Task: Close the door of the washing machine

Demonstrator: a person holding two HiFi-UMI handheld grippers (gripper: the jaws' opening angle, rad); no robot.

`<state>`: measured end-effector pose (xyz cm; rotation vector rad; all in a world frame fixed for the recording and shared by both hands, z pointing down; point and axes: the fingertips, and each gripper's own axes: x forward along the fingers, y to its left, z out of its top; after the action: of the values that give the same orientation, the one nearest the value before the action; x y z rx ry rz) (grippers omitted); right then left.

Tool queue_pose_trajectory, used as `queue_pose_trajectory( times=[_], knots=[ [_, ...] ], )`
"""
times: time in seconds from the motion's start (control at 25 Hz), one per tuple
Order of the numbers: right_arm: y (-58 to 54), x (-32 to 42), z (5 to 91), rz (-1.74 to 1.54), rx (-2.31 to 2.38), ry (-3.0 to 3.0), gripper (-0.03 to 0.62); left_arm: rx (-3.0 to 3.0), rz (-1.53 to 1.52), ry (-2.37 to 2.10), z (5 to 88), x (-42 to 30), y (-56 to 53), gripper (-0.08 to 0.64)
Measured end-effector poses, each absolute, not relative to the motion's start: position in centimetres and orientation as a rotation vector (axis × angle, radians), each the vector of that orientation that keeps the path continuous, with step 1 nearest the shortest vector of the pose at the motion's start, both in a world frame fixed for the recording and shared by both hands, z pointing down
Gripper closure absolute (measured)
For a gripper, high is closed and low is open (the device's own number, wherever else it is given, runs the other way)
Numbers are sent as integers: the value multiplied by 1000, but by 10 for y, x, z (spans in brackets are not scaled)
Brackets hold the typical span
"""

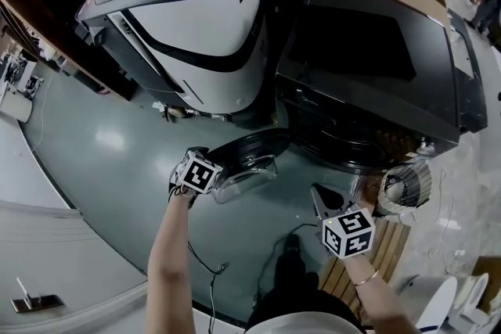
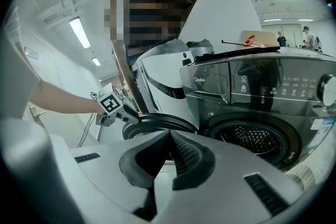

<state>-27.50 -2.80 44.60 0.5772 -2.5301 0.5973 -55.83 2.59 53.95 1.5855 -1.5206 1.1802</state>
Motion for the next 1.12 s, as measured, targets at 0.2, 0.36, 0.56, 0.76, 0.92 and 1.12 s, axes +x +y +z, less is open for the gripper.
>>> queue_pose_trajectory(
  times=[0.2,0.36,0.56,0.76,0.92,1.12],
  knots=[
    [-17,-257,443,589,593,-2519,584,1560,1199,-1480,541,-539,40,327],
    [-9,-240,438,574,611,-2518,584,1573,1193,-1470,540,-518,46,334],
    [3,-213,433,571,625,-2518,586,1544,1206,-1458,540,-488,63,348],
    [16,-184,430,569,632,-2516,584,1527,1167,-1467,540,-452,77,357],
    [26,-157,429,567,642,-2513,584,1512,1144,-1461,541,-418,86,367],
    [39,-122,430,586,658,-2504,584,1517,1056,-1470,538,-372,90,373]
  ],
)
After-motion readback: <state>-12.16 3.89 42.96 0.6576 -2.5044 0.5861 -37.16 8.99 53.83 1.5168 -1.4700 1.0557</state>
